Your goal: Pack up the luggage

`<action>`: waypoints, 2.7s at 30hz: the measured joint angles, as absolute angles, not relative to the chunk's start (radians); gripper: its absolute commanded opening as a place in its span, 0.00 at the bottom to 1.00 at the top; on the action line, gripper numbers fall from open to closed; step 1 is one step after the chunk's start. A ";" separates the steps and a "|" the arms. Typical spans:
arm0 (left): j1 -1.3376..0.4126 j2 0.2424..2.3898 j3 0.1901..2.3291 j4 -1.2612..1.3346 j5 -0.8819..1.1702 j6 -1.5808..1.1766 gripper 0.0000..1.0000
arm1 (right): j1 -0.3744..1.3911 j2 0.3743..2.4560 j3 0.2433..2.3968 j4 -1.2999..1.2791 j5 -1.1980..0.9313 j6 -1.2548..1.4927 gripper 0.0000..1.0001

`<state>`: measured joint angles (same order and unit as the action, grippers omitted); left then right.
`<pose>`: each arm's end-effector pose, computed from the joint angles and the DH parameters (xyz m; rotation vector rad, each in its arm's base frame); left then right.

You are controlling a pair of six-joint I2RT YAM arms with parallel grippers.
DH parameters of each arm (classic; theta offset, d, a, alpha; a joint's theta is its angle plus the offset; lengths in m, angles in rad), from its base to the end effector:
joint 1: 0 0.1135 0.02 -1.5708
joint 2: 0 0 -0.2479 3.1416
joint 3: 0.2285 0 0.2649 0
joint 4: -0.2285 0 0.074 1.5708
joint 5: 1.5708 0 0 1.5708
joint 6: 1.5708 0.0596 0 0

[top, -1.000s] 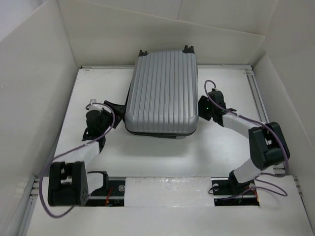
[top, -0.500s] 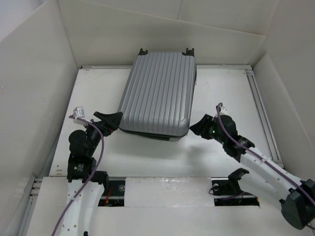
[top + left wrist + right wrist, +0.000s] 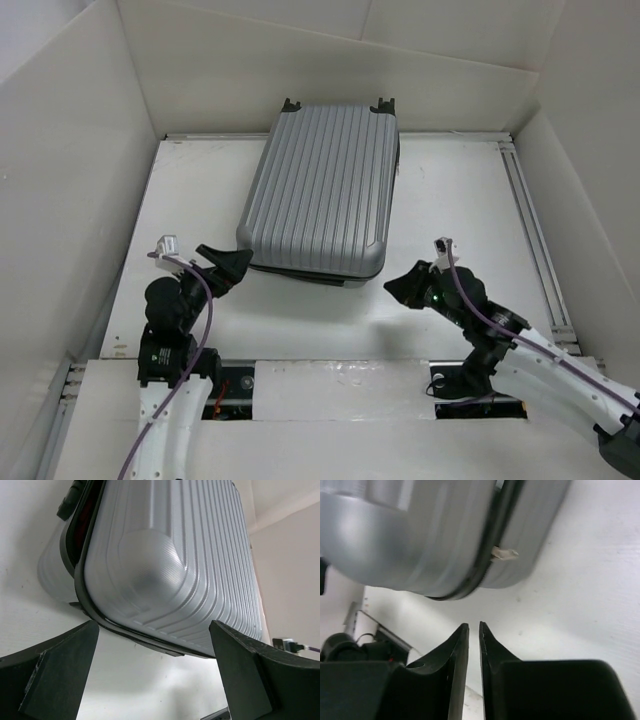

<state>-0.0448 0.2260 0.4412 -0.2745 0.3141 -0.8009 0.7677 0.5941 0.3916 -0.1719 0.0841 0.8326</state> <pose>0.1471 -0.0250 0.2750 -0.3886 1.6603 -0.8957 0.1499 0.1377 0.2104 0.1266 2.0694 0.9525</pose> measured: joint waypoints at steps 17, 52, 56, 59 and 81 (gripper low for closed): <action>-0.045 0.252 0.361 -0.202 0.392 -0.857 0.94 | 0.621 0.815 0.232 0.275 0.045 0.536 0.43; -0.045 0.265 0.348 -0.168 0.365 -0.862 0.93 | 0.545 1.013 0.268 0.538 -0.224 0.285 0.06; -0.045 0.257 0.348 -0.152 0.316 -0.882 0.93 | 0.530 1.048 0.268 0.581 -0.270 0.300 0.00; -0.045 0.263 0.348 -0.135 0.311 -0.897 0.86 | 0.529 1.076 0.267 0.619 -0.303 0.315 0.00; -0.110 0.189 0.308 -0.168 0.430 -0.815 0.67 | 0.500 1.275 0.304 0.755 -0.460 0.343 0.50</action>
